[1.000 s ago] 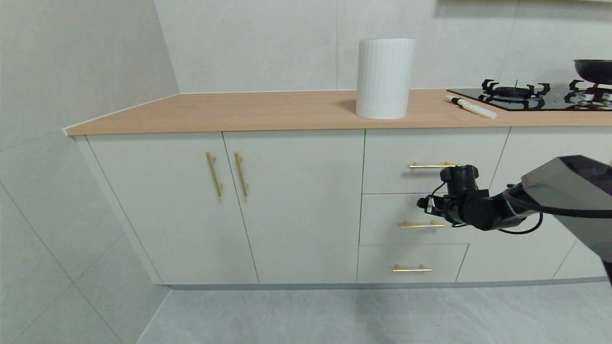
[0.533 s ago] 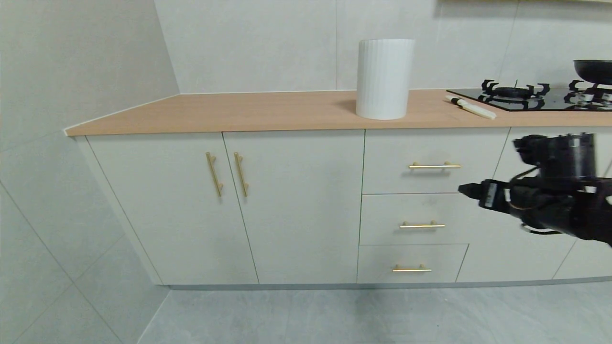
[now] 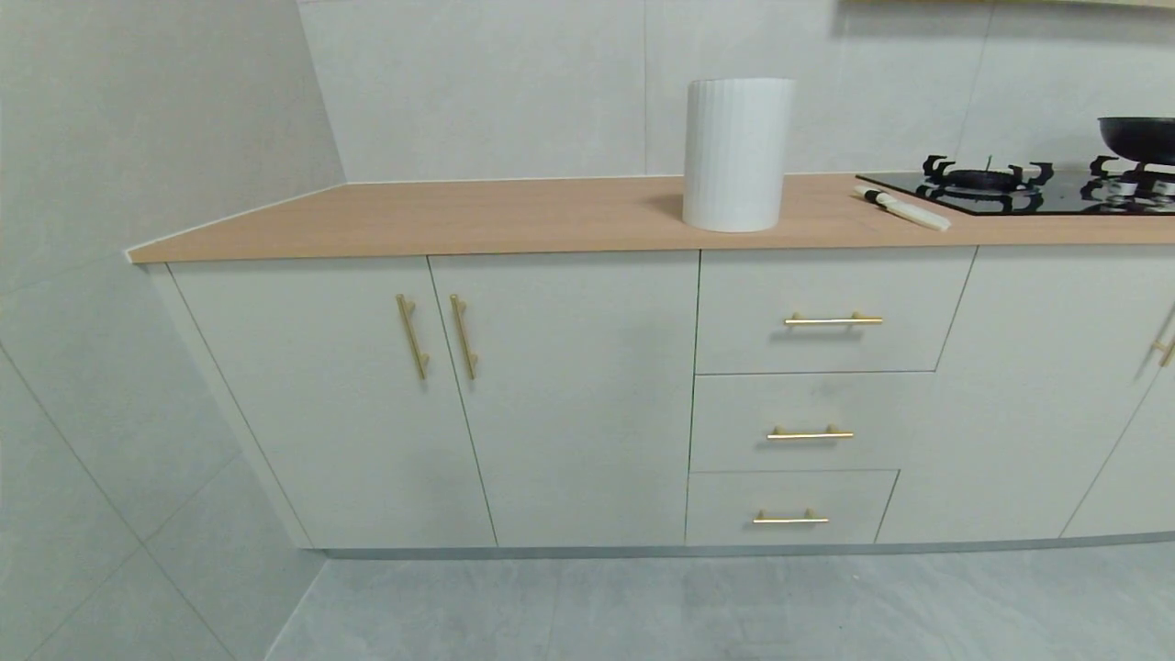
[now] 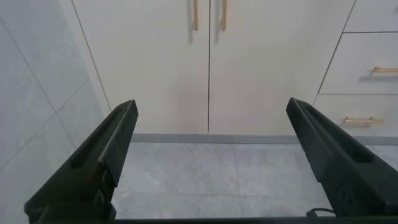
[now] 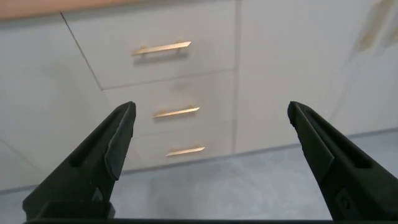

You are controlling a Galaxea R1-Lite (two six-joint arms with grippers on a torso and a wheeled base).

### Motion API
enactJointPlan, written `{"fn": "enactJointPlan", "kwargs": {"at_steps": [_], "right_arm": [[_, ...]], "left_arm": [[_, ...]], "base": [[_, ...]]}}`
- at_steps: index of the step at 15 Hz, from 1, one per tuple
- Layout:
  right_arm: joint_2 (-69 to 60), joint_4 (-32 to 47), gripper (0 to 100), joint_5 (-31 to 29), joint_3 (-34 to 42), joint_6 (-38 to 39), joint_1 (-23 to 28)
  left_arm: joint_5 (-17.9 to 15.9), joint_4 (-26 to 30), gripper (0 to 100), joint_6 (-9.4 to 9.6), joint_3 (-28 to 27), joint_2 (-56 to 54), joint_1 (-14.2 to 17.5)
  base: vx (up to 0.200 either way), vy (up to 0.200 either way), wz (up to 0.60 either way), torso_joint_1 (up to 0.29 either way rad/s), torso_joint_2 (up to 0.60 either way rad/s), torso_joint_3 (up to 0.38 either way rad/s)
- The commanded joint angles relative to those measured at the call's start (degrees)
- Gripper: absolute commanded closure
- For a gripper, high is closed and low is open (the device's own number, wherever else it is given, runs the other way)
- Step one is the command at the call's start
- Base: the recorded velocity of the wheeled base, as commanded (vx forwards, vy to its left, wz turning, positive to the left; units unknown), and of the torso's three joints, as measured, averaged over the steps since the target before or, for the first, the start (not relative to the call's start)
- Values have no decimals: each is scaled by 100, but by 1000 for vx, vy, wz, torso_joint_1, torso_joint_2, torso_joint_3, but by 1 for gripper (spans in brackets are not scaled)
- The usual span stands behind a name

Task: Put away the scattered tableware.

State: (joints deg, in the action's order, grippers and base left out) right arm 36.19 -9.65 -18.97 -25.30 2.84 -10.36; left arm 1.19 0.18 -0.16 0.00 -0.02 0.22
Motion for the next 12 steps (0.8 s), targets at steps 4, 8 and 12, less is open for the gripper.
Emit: {"fn": "enactJointPlan", "kwargs": {"at_steps": [4, 8, 12], "right_arm": [[-3048, 1906, 0, -309, 253, -609, 254], [-3066, 1915, 0, -889, 438, -609, 553], [-3611, 1906, 0, -731, 939, -829, 1063]], "left_arm": [[4, -1, 0, -2, 0, 2, 4], [4, -1, 0, -2, 0, 2, 4], [4, -1, 0, -2, 0, 2, 4]], "base": [[0, 0, 0, 0, 0, 0], [0, 0, 0, 0, 0, 0], [0, 0, 0, 0, 0, 0]]}}
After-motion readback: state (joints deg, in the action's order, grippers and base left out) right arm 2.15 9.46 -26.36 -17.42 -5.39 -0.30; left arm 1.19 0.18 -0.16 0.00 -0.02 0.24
